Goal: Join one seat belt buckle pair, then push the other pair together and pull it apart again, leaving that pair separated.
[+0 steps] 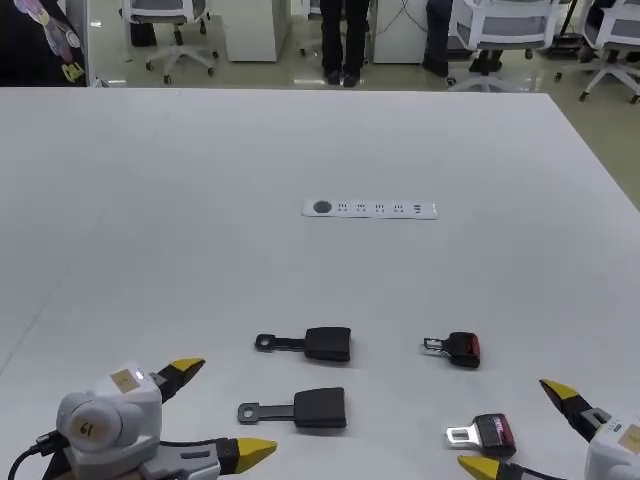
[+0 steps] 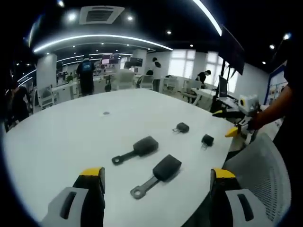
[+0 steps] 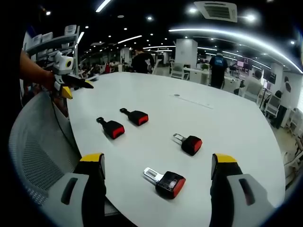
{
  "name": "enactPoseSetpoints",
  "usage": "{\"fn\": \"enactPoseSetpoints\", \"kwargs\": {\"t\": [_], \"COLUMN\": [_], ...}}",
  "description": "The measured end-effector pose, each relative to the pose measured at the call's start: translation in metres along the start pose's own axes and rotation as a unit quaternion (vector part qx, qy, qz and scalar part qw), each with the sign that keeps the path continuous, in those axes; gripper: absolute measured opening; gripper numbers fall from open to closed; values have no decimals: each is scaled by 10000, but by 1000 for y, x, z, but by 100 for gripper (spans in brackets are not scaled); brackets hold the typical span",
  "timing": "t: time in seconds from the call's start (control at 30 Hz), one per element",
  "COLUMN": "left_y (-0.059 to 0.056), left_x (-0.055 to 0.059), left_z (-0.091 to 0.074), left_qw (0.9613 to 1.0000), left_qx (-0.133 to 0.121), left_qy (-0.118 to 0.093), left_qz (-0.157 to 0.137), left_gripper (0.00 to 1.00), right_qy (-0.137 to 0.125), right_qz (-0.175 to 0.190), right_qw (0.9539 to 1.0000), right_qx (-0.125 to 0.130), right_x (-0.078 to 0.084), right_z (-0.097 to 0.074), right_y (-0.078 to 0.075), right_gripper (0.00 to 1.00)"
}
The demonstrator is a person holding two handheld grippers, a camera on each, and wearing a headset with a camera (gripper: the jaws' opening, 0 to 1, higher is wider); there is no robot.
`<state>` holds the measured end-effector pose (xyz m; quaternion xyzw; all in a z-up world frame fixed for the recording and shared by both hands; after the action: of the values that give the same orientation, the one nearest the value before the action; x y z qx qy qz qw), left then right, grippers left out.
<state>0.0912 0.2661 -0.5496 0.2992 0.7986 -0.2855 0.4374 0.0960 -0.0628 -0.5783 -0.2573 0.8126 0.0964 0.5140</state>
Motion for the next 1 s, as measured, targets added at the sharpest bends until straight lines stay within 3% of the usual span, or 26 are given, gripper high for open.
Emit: {"fn": "enactPoseSetpoints", "kwargs": {"t": [0.27,1.0], "left_y": [4,4], "left_x": [8,10], "left_z": [1,14], "left_qw": [10000,9997], "left_qx": [21,129], "left_qy": [38,190], "left_qz": [-15,34], "left_gripper": [94,93], "right_qy": [54,181], "right_qz": [8,5], "right_qw": [10000,9997], "right_qx": [-2,-143], "right_x": [3,6], "right_z": [-1,4], "right_y": [2,-6], "right_gripper": [93,92]}}
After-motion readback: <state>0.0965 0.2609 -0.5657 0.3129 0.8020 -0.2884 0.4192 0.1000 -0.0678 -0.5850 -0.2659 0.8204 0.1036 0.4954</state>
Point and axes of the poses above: the centre of the closed fingertips' face, and the gripper's own axes: z roughly forward along the fingers, y roughly to its left, x roughly out of its underside, the point moved 2 cm from there along -z, roughly backward along the fingers, and after that the axes turned 8 degrees about x, right-handed, at the moved point
